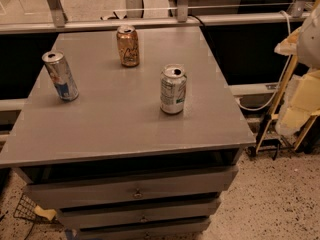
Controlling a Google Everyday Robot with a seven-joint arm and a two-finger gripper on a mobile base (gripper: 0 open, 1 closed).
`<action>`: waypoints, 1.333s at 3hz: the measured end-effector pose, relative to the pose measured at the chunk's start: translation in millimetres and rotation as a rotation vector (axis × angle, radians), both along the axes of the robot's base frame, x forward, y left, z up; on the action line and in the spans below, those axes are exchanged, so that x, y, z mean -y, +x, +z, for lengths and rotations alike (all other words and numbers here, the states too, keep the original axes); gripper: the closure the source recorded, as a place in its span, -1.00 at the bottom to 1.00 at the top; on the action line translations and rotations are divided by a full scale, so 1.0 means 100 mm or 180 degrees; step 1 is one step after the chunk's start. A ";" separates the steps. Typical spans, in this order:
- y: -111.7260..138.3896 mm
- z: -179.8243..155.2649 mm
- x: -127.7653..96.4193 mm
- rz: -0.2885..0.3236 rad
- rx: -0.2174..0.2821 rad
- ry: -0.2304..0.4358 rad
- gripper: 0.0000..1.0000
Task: Knock 7up can over
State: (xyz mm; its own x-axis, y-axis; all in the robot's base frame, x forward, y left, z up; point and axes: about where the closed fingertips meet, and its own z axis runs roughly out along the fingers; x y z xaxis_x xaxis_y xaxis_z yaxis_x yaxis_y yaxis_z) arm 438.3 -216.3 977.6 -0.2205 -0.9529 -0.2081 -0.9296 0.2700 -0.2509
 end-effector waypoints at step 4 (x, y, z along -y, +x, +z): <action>0.62 -0.23 -0.71 0.0080 0.0127 0.1397 -1.00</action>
Offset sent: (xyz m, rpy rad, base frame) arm 0.0335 0.0190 -0.0096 0.2654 -0.0360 -0.0873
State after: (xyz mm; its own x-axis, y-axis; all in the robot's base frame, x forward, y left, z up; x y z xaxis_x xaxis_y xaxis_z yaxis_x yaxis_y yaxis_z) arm 500.7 -145.0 954.6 -0.1821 -0.7772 -0.6023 -0.9292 0.3365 -0.1532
